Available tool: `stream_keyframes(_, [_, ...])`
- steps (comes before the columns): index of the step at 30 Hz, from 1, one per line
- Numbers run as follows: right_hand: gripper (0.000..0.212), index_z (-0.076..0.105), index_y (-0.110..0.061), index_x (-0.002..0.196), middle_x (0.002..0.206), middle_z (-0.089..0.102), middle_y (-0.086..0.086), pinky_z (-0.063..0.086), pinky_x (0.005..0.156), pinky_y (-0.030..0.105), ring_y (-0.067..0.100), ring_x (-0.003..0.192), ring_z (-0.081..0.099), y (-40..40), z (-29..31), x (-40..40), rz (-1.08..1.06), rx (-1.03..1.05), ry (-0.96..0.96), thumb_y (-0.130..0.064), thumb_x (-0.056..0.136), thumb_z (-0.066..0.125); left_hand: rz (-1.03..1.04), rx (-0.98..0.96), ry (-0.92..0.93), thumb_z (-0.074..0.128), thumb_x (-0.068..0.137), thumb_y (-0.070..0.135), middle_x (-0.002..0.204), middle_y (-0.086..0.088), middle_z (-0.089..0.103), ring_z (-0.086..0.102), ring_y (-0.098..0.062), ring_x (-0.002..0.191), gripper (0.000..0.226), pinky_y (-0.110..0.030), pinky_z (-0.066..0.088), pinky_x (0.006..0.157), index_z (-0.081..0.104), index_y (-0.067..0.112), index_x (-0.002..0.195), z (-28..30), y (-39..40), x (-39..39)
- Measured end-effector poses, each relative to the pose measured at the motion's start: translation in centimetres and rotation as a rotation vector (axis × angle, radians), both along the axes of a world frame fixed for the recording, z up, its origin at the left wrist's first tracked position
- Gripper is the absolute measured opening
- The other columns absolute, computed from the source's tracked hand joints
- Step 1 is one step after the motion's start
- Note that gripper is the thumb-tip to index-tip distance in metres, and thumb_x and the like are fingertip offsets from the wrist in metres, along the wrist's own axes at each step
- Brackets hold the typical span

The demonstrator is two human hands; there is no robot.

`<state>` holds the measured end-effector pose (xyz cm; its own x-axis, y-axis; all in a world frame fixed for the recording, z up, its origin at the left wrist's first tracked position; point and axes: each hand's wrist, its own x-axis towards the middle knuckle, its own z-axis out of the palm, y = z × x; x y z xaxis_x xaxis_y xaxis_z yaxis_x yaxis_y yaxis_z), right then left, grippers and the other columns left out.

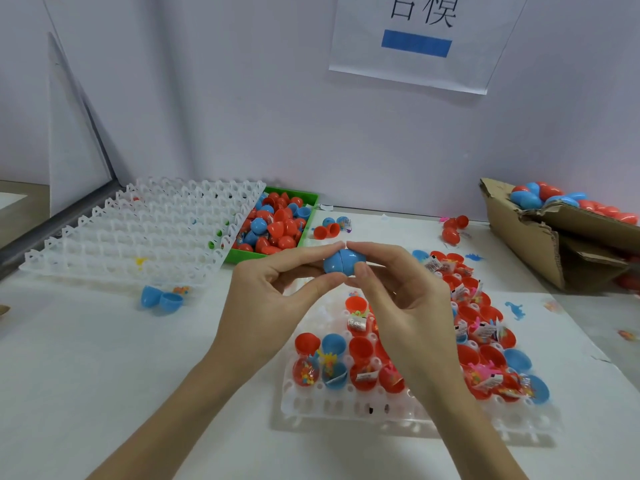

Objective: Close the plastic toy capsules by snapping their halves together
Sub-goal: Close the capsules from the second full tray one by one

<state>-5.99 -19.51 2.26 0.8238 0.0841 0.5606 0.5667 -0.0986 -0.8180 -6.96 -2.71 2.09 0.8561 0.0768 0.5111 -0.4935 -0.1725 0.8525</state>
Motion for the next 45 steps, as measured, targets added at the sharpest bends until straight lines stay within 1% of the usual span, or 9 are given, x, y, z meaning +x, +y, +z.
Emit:
stream_keyframes(6, [0.038, 0.057, -0.031, 0.134, 0.125, 0.063, -0.025, 0.054, 0.097, 0.018, 0.001, 0.118, 0.063, 0.6, -0.4, -0.6, -0.218, -0.253, -0.201, -0.017, 0.099, 0.052, 0.04, -0.058, -0.023, 0.081, 0.081, 0.02, 0.108, 0.016, 0.079, 0.075, -0.004, 0.101, 0.037, -0.012, 0.056, 0.087, 0.078, 0.021, 0.118, 0.0, -0.6, -0.4])
stream_keyframes(9, [0.047, 0.058, -0.016, 0.141, 0.132, 0.063, -0.01, 0.051, 0.104, 0.024, 0.008, 0.123, 0.063, 1.1, -0.8, -0.7, -0.259, -0.34, -0.238, -0.008, 0.096, 0.063, 0.036, -0.133, 0.027, 0.085, 0.078, 0.015, 0.102, 0.016, 0.08, 0.076, -0.003, 0.097, 0.035, -0.012, 0.056, 0.084, 0.079, 0.024, 0.112, 0.1, -0.7, -0.3])
stream_keyframes(11, [0.054, 0.059, -0.01, 0.141, 0.133, 0.063, -0.008, 0.045, 0.108, 0.017, 0.007, 0.123, 0.061, 1.5, -1.0, -0.8, -0.281, -0.376, -0.241, -0.01, 0.089, 0.075, 0.026, -0.151, 0.043, 0.085, 0.077, 0.014, 0.099, 0.015, 0.08, 0.076, -0.004, 0.095, 0.035, -0.012, 0.057, 0.083, 0.079, 0.025, 0.11, 0.2, -0.6, -0.4])
stream_keyframes(16, [0.05, 0.065, -0.003, 0.131, 0.123, 0.069, 0.007, 0.04, 0.102, 0.005, 0.004, 0.111, 0.057, 1.7, -1.5, -0.7, -0.406, -0.402, -0.275, -0.009, 0.083, 0.081, 0.02, -0.155, 0.079, 0.085, 0.078, 0.016, 0.099, 0.012, 0.081, 0.077, -0.007, 0.096, 0.034, -0.016, 0.059, 0.083, 0.08, 0.018, 0.112, 0.0, -1.6, -1.0])
stream_keyframes(28, [0.052, 0.062, 0.001, 0.133, 0.125, 0.066, 0.01, 0.038, 0.104, 0.005, -0.002, 0.117, 0.049, 1.4, -1.8, -0.4, -0.369, -0.444, -0.37, 0.015, 0.084, 0.073, 0.143, -0.168, 0.119, 0.086, 0.08, 0.023, 0.099, 0.015, 0.08, 0.076, -0.002, 0.096, 0.036, -0.015, 0.058, 0.083, 0.08, 0.02, 0.115, -0.1, -3.0, -2.1])
stream_keyframes(32, [0.053, 0.061, -0.001, 0.137, 0.126, 0.065, 0.008, 0.048, 0.103, 0.017, 0.012, 0.114, 0.062, 1.6, -1.6, -0.3, -0.363, -0.437, -0.344, 0.004, 0.086, 0.075, 0.125, -0.191, 0.134, 0.084, 0.08, 0.024, 0.094, 0.012, 0.081, 0.077, -0.009, 0.093, 0.028, -0.015, 0.058, 0.08, 0.081, 0.023, 0.108, 0.2, -2.7, -1.8])
stream_keyframes(37, [0.053, 0.058, -0.009, 0.137, 0.124, 0.066, 0.001, 0.042, 0.096, 0.003, -0.001, 0.107, 0.059, 2.0, -0.9, -0.6, -0.382, -0.316, -0.313, -0.022, 0.089, 0.073, -0.157, -0.435, 0.325, 0.07, 0.089, 0.039, 0.102, -0.009, 0.08, 0.077, -0.021, 0.101, 0.031, -0.02, 0.058, 0.086, 0.082, 0.016, 0.107, 0.7, -1.7, -1.1])
stream_keyframes(41, [0.047, 0.058, -0.019, 0.133, 0.118, 0.06, -0.011, 0.042, 0.092, 0.002, -0.012, 0.106, 0.055, 1.7, -0.8, -0.7, -0.344, -0.304, -0.327, -0.017, 0.089, 0.076, -0.372, -0.586, 0.497, 0.061, 0.096, 0.039, 0.107, -0.02, 0.078, 0.077, -0.028, 0.101, 0.036, -0.027, 0.06, 0.085, 0.083, 0.013, 0.107, 1.1, -1.5, -0.7])
stream_keyframes(45, [0.042, 0.068, -0.005, 0.127, 0.111, 0.073, 0.001, 0.045, 0.092, 0.002, 0.001, 0.098, 0.061, 1.3, -0.9, -0.4, -0.37, -0.412, -0.311, -0.022, 0.089, 0.074, -0.245, -0.44, 0.455, 0.063, 0.093, 0.046, 0.103, -0.016, 0.079, 0.077, -0.028, 0.097, 0.042, -0.03, 0.062, 0.084, 0.081, 0.012, 0.108, 0.7, -1.6, -0.5])
